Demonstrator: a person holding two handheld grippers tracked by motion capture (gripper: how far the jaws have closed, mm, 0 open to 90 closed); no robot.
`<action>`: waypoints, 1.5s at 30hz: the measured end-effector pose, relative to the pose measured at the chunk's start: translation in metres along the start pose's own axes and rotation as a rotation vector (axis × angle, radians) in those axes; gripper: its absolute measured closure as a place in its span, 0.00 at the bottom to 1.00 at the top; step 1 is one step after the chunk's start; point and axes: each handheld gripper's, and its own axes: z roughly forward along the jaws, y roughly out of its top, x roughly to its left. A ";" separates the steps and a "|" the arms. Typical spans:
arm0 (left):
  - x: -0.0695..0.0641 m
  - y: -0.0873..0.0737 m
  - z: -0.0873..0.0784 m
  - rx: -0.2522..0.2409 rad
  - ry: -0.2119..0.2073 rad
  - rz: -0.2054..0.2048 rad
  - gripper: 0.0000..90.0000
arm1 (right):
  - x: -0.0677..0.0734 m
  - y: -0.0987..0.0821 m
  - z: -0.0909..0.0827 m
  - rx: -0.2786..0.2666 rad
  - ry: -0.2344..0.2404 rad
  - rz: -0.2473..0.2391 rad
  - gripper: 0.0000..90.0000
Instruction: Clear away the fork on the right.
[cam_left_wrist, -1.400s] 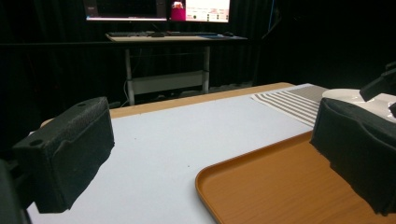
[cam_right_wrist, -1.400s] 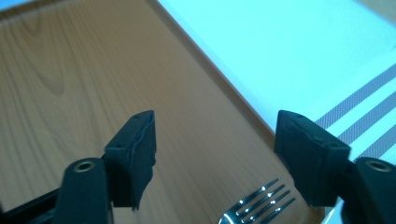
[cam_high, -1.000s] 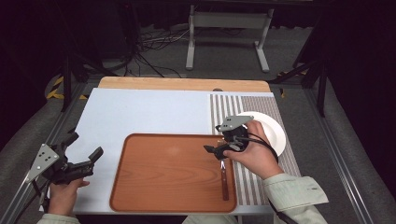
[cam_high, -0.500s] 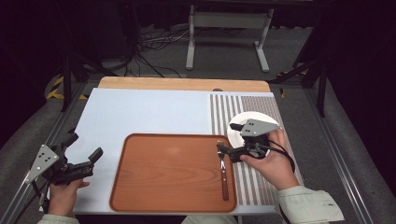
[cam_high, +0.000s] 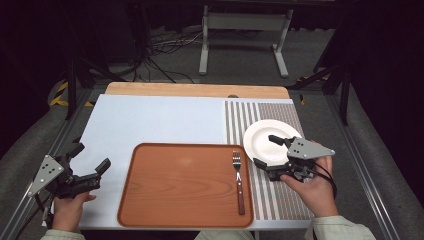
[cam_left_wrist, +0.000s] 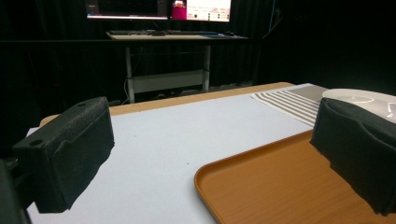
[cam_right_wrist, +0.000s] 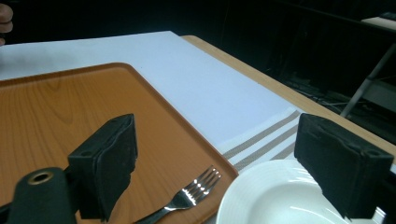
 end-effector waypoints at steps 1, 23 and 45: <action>0.000 0.000 0.000 0.000 0.000 0.000 0.00 | -0.001 -0.002 -0.002 -0.008 -0.005 -0.002 0.16; 0.000 -0.001 0.001 0.003 -0.002 0.003 0.00 | -0.014 -0.060 -0.023 -0.081 -0.065 0.069 0.15; 0.000 -0.002 0.001 0.004 -0.005 0.004 0.00 | -0.011 -0.091 -0.014 -0.033 -0.071 0.145 0.15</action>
